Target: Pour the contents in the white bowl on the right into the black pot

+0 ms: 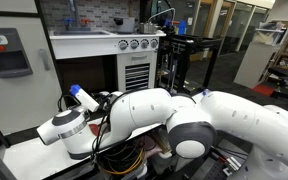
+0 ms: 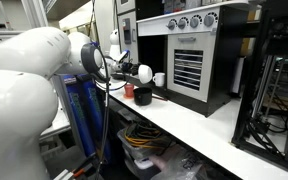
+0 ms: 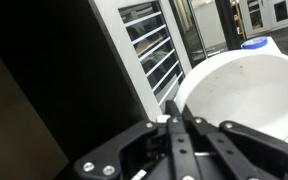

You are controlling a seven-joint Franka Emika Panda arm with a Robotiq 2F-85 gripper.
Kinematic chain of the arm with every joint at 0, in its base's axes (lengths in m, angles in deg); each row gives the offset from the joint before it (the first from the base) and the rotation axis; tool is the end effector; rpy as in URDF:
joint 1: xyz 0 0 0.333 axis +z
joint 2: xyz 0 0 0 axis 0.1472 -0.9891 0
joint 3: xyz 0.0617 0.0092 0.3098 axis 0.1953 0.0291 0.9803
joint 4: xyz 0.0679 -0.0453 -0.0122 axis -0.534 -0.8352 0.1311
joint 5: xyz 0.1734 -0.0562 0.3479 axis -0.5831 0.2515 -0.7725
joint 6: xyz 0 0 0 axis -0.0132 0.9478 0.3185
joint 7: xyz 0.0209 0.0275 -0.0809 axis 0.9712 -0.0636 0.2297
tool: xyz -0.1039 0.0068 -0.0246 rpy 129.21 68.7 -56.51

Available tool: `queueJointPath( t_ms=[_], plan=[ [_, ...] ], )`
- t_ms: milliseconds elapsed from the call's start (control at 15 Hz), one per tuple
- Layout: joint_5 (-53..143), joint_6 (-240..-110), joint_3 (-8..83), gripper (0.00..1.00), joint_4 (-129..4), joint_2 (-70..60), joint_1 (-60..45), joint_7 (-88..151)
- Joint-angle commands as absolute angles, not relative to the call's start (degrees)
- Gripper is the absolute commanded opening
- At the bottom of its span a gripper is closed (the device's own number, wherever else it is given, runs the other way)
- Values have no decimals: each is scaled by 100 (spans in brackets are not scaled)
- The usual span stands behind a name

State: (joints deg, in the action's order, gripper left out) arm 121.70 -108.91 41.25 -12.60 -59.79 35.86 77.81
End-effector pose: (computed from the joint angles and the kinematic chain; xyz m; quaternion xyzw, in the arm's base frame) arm 0.6206 0.4219 0.2378 0.5072 0.4908 -0.2851 0.6485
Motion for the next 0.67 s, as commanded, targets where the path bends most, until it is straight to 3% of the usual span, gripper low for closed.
queueJointPath(
  t_ms=[0, 600],
  plan=[
    [12279, -10942, 3975, 1, -1393, -5892, 3656, 8126],
    [12284, -10821, 3928, 1, -1403, -5850, 3718, 8756]
  ],
)
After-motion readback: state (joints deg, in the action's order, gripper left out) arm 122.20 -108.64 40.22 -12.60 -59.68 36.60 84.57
